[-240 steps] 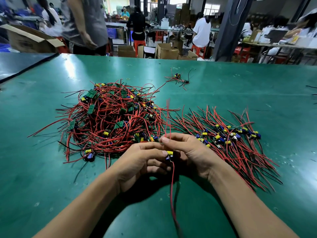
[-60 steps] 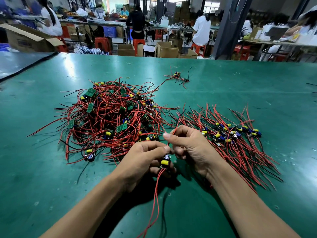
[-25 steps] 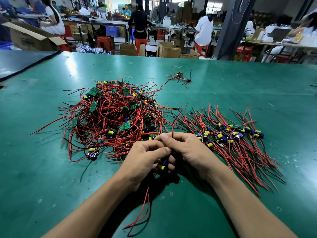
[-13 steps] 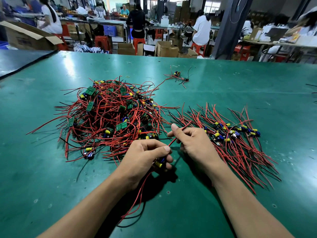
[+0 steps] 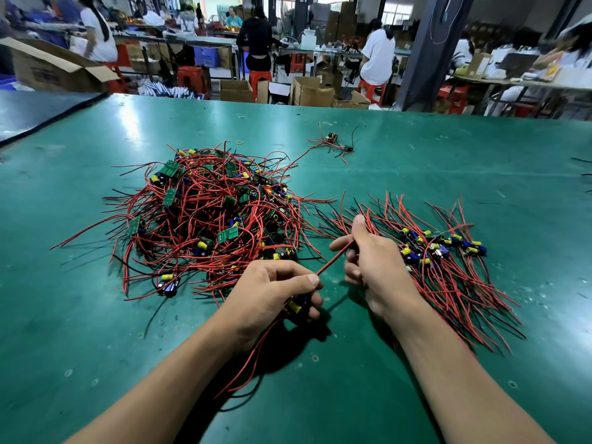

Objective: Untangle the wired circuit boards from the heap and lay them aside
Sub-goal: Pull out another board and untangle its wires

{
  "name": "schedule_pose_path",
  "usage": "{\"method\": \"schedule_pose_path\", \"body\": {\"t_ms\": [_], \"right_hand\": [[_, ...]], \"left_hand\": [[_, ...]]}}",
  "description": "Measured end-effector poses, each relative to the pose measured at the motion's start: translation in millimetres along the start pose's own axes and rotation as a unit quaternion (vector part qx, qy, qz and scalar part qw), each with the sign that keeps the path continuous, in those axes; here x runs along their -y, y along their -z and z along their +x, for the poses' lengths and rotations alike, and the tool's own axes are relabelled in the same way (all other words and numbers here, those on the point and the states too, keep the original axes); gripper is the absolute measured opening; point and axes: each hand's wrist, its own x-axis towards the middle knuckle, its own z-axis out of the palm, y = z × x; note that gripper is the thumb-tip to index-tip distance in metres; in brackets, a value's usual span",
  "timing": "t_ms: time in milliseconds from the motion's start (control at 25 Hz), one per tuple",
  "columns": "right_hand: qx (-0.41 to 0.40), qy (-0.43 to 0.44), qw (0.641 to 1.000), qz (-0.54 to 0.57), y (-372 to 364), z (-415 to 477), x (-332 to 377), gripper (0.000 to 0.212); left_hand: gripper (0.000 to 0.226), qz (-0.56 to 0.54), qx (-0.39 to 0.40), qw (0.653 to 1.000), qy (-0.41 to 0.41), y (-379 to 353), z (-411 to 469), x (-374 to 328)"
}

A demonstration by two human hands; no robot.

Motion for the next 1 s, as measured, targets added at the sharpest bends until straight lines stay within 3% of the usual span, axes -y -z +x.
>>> {"method": "schedule_pose_path", "body": {"t_ms": [80, 120, 320, 440, 640, 800, 920, 1000], "right_hand": [[0.034, -0.058, 0.993, 0.096, -0.5, -0.6, 4.6, 0.065], [0.039, -0.047, 0.995, 0.080, 0.4, -0.3, 3.5, 0.064], [-0.024, 0.127, 0.984, -0.124, 7.4, -2.2, -6.4, 0.043], [-0.037, 0.186, 0.970, -0.152, 11.7, -1.4, -6.9, 0.039], [-0.007, 0.140, 0.986, -0.091, 6.6, -2.0, -6.9, 0.043], [0.022, 0.053, 0.998, 0.034, 8.3, -3.1, 4.6, 0.064], [0.051, 0.029, 0.998, 0.012, 6.6, -6.3, 8.8, 0.080], [0.069, 0.036, 0.997, -0.024, 2.8, -8.7, 7.3, 0.077]], "left_hand": [[0.009, 0.000, 0.000, 1.000, 0.005, 2.2, 0.2, -1.0], [0.010, 0.001, 0.001, 1.000, 0.007, 2.7, 0.4, -1.3], [0.008, -0.005, 0.011, 1.000, 0.020, 4.4, 0.4, -0.6], [0.013, -0.012, 0.023, 0.999, 0.024, 7.9, 0.3, -1.4], [0.013, -0.007, 0.037, 0.999, 0.032, 8.9, 0.9, -1.6], [0.013, -0.024, 0.021, 0.999, 0.039, 8.6, -1.2, -2.6], [0.021, -0.048, 0.003, 0.998, 0.044, 6.7, -1.3, -5.6], [0.027, -0.059, -0.008, 0.997, 0.045, 5.6, -0.9, -7.9]]}}
